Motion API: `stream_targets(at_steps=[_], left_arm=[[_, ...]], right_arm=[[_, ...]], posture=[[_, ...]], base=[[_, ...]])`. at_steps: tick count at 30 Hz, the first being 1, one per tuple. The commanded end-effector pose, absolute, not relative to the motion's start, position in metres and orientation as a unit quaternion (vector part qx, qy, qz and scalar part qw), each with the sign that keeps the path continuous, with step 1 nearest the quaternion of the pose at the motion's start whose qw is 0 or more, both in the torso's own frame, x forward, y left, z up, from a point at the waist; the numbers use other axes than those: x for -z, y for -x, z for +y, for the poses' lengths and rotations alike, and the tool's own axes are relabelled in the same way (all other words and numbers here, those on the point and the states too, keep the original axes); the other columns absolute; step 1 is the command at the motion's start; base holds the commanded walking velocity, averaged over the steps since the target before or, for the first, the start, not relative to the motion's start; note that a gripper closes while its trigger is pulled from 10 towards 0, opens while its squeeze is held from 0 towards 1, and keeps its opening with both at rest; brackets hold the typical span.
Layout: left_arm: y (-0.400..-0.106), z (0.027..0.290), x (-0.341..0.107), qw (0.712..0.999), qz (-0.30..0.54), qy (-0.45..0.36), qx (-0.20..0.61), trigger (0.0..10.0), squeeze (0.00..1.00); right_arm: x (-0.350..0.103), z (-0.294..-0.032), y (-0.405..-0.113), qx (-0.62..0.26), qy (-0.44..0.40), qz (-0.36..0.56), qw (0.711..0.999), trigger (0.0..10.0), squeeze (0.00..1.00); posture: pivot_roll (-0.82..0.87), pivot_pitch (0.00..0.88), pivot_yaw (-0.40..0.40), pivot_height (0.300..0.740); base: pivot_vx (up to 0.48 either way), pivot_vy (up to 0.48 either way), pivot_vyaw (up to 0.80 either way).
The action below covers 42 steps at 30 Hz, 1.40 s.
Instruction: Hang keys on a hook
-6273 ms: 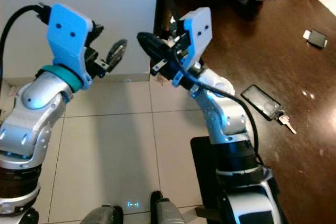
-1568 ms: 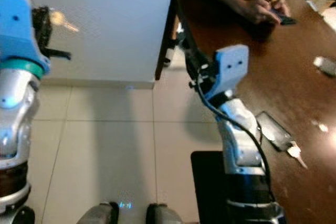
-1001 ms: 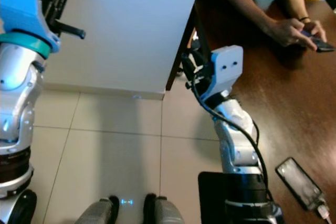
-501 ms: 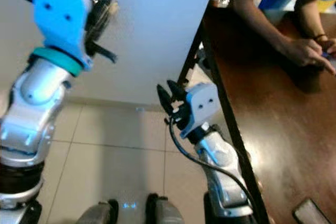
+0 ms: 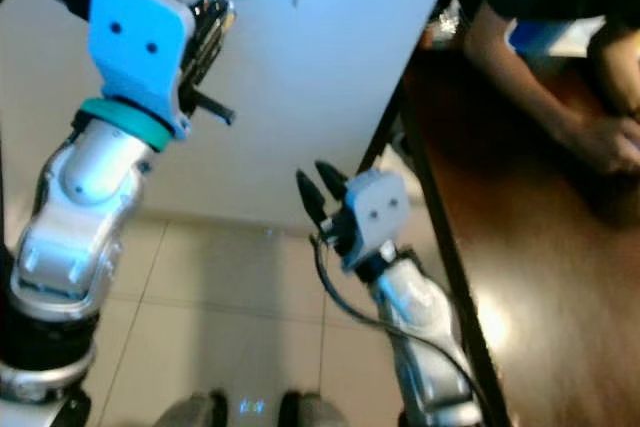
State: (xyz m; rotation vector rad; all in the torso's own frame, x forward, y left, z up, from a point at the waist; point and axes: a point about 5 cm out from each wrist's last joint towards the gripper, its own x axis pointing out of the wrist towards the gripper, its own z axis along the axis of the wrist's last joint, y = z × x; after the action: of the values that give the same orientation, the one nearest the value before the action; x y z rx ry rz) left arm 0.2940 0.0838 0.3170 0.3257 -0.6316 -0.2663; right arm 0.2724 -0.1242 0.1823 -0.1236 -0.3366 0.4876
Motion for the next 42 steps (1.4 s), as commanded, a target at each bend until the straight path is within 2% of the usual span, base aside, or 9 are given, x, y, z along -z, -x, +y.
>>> stream_targets(at_steps=[1,6,10,12,19,27,30,34,42], left_arm=[[-0.291,0.09,-0.317,0.928,-0.314,-0.16,0.116,10.0,0.0],[-0.293,0.095,-0.318,0.93,-0.316,-0.152,0.111,10.0,0.0],[-0.287,0.097,-0.318,0.928,-0.311,-0.131,0.155,10.0,0.0],[-0.275,0.101,-0.316,0.92,-0.308,-0.118,0.213,10.0,0.0],[-0.257,0.12,-0.319,0.912,-0.303,-0.096,0.259,10.0,0.0],[-0.247,0.123,-0.319,0.904,-0.293,-0.101,0.295,10.0,0.0],[-0.246,0.12,-0.318,0.901,-0.288,-0.103,0.308,10.0,0.0],[-0.243,0.122,-0.321,0.898,-0.285,-0.098,0.32,10.0,0.0],[-0.236,0.122,-0.323,0.888,-0.288,-0.1,0.344,10.0,0.0]], right_arm=[[-0.182,-0.123,-0.271,-0.24,0.06,-0.165,0.955,10.0,0.0],[-0.182,-0.121,-0.273,-0.242,0.061,-0.169,0.953,10.0,0.0],[-0.182,-0.121,-0.273,-0.241,0.063,-0.17,0.953,10.0,0.0],[-0.182,-0.124,-0.273,-0.238,0.066,-0.169,0.954,10.0,0.0],[-0.179,-0.129,-0.271,-0.238,0.07,-0.161,0.955,10.0,0.0],[-0.167,-0.126,-0.249,-0.285,0.069,-0.136,0.946,10.0,0.0],[-0.16,-0.12,-0.224,-0.319,0.099,-0.145,0.931,10.0,0.0],[-0.158,-0.118,-0.211,-0.347,0.129,-0.154,0.916,10.0,0.0],[-0.149,-0.123,-0.205,-0.401,0.092,-0.088,0.907,10.0,0.0]], posture=[[0.07,0.106,-0.027,0.74],[0.07,0.095,-0.029,0.74],[0.07,0.091,-0.027,0.74],[0.07,0.092,-0.025,0.74],[0.07,0.094,-0.032,0.74],[0.07,0.103,-0.038,0.74],[0.07,0.108,-0.035,0.74],[0.07,0.11,-0.036,0.74],[0.07,0.114,-0.039,0.74]], base=[[0.446,0.0,0.0],[0.444,0.0,0.0],[0.438,0.0,0.0],[0.441,0.0,0.0],[0.448,0.0,0.0],[0.454,0.0,0.0],[0.384,0.0,0.0],[0.209,0.0,0.0],[0.0,0.0,0.0]])
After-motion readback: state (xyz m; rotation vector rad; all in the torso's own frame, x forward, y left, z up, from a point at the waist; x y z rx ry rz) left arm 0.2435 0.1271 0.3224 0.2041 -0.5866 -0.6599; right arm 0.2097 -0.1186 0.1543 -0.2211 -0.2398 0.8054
